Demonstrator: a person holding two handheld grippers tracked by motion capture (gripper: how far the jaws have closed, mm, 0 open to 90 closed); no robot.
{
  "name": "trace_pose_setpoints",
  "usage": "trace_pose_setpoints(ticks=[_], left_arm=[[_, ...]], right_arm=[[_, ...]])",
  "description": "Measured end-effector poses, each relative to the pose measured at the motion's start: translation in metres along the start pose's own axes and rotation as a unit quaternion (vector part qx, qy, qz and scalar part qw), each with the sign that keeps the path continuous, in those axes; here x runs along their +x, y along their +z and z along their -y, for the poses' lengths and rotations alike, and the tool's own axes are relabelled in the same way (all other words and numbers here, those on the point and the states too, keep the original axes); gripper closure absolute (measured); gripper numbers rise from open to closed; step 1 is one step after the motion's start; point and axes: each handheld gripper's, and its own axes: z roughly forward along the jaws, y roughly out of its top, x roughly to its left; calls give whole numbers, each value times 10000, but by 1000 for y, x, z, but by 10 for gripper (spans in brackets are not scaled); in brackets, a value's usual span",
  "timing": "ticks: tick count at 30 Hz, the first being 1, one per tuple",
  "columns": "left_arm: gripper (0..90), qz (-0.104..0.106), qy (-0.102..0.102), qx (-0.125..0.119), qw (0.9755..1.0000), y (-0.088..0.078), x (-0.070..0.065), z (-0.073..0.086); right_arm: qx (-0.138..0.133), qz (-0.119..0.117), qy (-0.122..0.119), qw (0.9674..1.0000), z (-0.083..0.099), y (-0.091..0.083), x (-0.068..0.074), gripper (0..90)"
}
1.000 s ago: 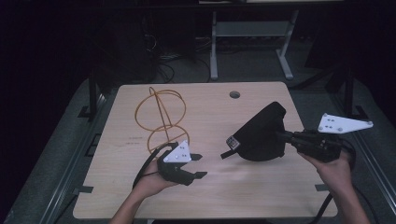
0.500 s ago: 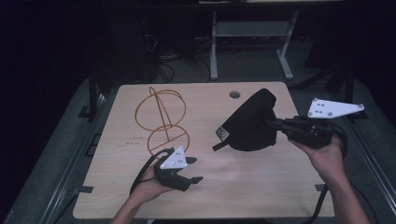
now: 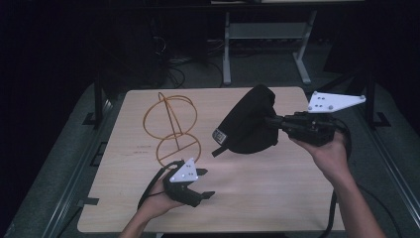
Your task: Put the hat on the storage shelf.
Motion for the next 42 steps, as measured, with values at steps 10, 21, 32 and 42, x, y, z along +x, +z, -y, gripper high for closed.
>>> trace_pose_setpoints(ticks=[10,21,32,42], left_arm=[[253,-3,69,13,10000,4,-5,0],[242,69,157,89,9998,10,-9,0],[241,90,117,28,9999,9,-4,-1],[242,113,76,-26,9999,9,-3,-1]], right_arm=[[20,-116,-113,9999,-19,18,3,876],[9,-278,-228,9994,-45,40,6,876],[104,-476,-407,9980,-73,69,8,876],[249,-579,-516,9967,-95,103,7,876]])
